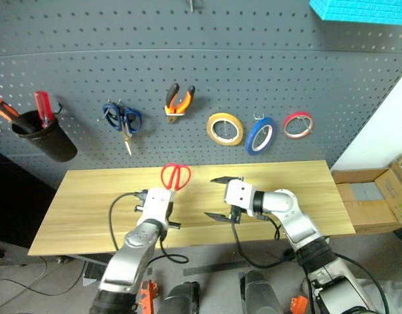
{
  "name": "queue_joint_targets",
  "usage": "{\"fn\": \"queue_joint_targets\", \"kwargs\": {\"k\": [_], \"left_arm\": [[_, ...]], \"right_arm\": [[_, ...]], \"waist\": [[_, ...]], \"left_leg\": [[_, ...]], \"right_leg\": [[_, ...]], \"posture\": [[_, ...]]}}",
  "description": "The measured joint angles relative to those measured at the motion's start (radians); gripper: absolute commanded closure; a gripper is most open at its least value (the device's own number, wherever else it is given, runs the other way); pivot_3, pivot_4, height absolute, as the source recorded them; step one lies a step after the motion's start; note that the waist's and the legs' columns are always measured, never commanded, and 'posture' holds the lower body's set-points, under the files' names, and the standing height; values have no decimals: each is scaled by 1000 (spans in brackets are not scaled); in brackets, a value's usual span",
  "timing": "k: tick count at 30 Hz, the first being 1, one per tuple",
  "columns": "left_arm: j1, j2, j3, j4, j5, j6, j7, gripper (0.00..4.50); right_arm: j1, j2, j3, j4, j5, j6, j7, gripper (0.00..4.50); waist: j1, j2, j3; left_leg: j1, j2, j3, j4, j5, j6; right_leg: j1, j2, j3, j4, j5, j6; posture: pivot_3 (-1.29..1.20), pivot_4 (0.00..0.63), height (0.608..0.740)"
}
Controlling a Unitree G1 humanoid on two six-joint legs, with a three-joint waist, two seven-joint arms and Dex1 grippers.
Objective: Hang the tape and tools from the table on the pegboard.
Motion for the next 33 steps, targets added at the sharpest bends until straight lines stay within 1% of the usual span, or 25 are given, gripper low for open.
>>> {"fn": "queue_joint_targets", "kwargs": {"k": [3,6,8,12,14,17,19,21,25,27,33], "left_arm": [[100,65,-4,-109,38,-66,-11,4245],[184,126,-2,-172,96,-165,-2,4245],[220,136,20,-200,127,-225,19,4245],[235,136,64,-241,168,-309,50,4245],[220,136,96,-244,191,-343,76,4245],[149,134,147,-221,200,-368,108,4245],[90,133,174,-174,197,-375,114,4245],[39,132,191,-116,184,-374,110,4245],[-20,131,187,-12,163,-378,76,4245],[-33,127,181,27,149,-378,57,4245],[-65,112,171,77,114,-370,16,4245]], "right_arm": [[21,-1,-39,-70,63,55,1,0],[25,4,-73,-132,120,93,-2,0],[24,16,-95,-164,150,112,-12,0],[6,55,-113,-196,172,140,-50,0],[-34,83,-117,-196,169,142,-80,0],[-87,117,-115,-188,157,130,-107,0],[-97,128,-113,-153,149,117,-111,0],[-100,137,-112,-117,141,108,-112,0],[-125,149,-112,-81,124,100,-113,0],[-128,150,-113,-77,118,93,-114,0],[-123,149,-113,-79,118,93,-114,0]], "waist": [[3,0,-10],[6,0,-33],[9,0,-51],[9,0,-80],[10,0,-91],[10,0,-111],[16,0,-117],[18,-1,-119],[19,-1,-121],[25,-1,-124],[31,-1,-124]], "left_leg": [[0,0,0,0,0,0],[0,0,0,0,0,0],[1,0,0,0,0,0],[2,0,1,2,0,0],[3,0,1,2,0,0],[5,0,0,3,0,0],[14,1,0,2,0,0],[17,0,0,3,0,0],[17,1,0,3,0,0],[17,1,0,2,0,0],[17,2,0,1,0,0]], "right_leg": [[0,0,0,0,0,0],[0,0,0,0,0,0],[1,0,0,-1,0,0],[2,0,0,0,-2,-4],[3,0,0,0,-1,-5],[4,1,-1,0,1,-4],[13,2,-1,-1,0,-5],[16,2,-1,-1,-1,-7],[16,2,-1,0,-1,-6],[16,2,-1,0,1,-3],[16,3,-1,0,2,-3]], "posture": [[-69,72,740],[-45,41,740],[-40,35,740],[-18,7,740],[-14,1,740],[-9,0,740],[1,0,740],[-1,0,740],[-6,0,740],[-11,0,740],[-27,3,740]]}}
